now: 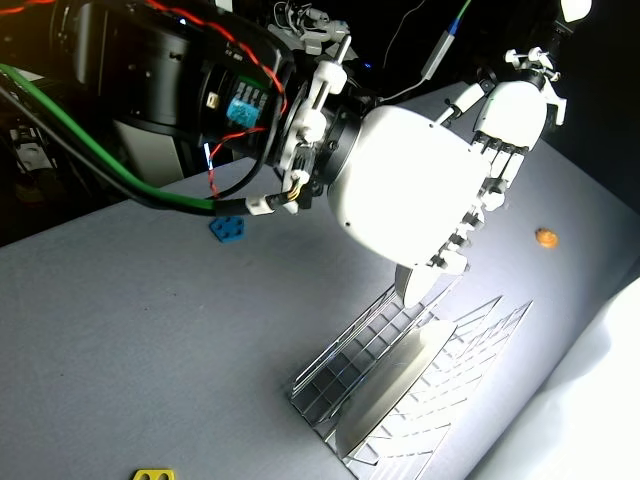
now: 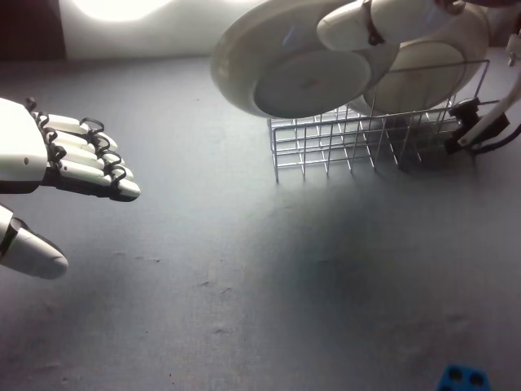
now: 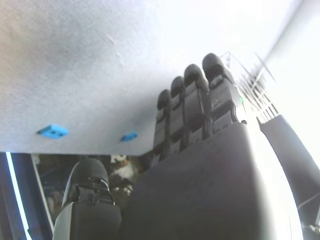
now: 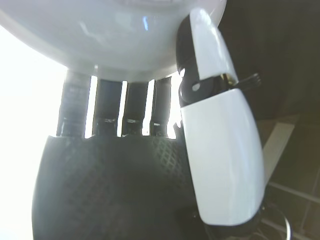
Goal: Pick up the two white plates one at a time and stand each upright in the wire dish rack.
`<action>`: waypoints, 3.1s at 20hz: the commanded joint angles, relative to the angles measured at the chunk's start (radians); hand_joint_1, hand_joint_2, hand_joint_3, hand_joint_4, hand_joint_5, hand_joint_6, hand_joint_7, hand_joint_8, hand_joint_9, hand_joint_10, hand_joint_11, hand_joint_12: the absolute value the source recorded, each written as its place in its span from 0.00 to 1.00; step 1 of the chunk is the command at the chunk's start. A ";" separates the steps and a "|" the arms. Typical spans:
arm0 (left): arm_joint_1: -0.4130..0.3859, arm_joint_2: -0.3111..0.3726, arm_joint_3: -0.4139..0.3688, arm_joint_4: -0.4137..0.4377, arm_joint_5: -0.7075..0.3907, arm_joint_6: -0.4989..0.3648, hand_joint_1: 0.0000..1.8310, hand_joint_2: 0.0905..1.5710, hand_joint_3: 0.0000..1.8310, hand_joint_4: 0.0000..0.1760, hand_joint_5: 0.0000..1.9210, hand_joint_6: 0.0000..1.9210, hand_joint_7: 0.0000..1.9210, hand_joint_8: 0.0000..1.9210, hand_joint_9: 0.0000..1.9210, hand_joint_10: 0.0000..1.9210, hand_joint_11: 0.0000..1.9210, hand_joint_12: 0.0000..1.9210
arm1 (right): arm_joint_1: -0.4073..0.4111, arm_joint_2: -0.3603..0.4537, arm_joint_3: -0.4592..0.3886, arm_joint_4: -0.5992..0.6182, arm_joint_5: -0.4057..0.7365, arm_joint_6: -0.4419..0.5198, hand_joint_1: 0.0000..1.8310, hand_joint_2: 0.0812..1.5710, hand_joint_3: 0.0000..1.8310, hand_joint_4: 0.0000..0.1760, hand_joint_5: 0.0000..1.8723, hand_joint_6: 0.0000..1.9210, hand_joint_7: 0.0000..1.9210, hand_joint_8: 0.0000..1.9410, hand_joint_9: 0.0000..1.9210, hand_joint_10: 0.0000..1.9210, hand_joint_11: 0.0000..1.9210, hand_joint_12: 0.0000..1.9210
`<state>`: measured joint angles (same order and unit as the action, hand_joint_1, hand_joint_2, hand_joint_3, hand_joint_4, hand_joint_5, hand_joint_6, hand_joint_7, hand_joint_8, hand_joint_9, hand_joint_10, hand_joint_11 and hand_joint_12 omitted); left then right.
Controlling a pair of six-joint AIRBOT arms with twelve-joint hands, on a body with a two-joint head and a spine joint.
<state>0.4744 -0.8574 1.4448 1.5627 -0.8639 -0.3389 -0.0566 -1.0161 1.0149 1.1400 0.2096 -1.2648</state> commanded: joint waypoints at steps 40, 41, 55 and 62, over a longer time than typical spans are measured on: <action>-0.023 0.007 -0.007 -0.053 -0.025 -0.001 0.00 0.72 0.00 0.00 0.08 0.00 0.09 0.00 0.08 0.00 0.00 0.15 | -0.051 -0.052 0.192 -0.088 -0.065 -0.058 0.64 0.74 0.00 0.14 0.45 0.65 0.46 0.58 0.47 0.42 0.30 0.76; -0.023 0.007 -0.007 -0.052 -0.025 -0.001 0.00 0.72 0.00 0.00 0.09 0.00 0.10 0.00 0.09 0.00 0.00 0.18 | -0.054 -0.054 0.193 -0.091 -0.065 -0.058 0.64 0.74 0.00 0.15 0.45 0.65 0.46 0.58 0.47 0.42 0.30 0.76; -0.026 0.006 -0.011 -0.047 -0.025 -0.001 0.00 0.72 0.00 0.00 0.10 0.00 0.11 0.01 0.10 0.01 0.00 0.17 | -0.081 -0.070 0.197 -0.133 -0.049 -0.058 0.65 0.73 0.00 0.14 0.45 0.64 0.47 0.58 0.46 0.44 0.30 0.77; -0.026 0.006 -0.013 -0.044 -0.025 -0.001 0.00 0.71 0.00 0.00 0.08 0.00 0.09 0.00 0.08 0.00 0.00 0.13 | -0.081 -0.070 0.196 -0.135 -0.049 -0.058 0.60 0.74 0.00 0.00 0.44 0.63 0.44 0.24 0.34 0.39 0.16 0.80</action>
<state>0.4629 -0.8574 1.4326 1.5726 -0.8654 -0.3389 -0.1474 -1.0904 1.2079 1.0077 0.0837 -1.3331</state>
